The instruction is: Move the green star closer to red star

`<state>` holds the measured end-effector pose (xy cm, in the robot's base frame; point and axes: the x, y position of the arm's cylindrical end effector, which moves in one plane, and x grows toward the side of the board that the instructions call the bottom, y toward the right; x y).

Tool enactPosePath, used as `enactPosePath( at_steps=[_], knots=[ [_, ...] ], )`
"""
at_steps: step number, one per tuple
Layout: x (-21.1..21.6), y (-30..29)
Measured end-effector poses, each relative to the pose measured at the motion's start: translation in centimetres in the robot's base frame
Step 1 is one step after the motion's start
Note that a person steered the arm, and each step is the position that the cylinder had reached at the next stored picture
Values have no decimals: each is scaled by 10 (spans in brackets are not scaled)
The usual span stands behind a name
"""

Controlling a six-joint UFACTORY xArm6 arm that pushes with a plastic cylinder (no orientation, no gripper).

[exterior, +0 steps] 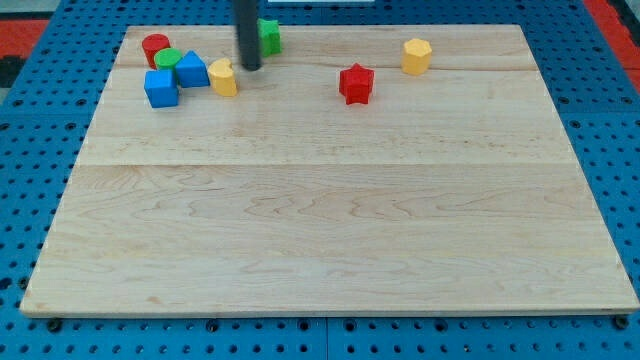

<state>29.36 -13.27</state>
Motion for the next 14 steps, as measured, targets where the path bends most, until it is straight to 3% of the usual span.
enactPosePath(
  at_steps=[2,4,7,9,12,13,14],
  knots=[
    [-10,-61],
    [-20,-50],
    [-84,-9],
    [-88,34],
    [-87,41],
    [-54,84],
    [-55,68]
  ],
)
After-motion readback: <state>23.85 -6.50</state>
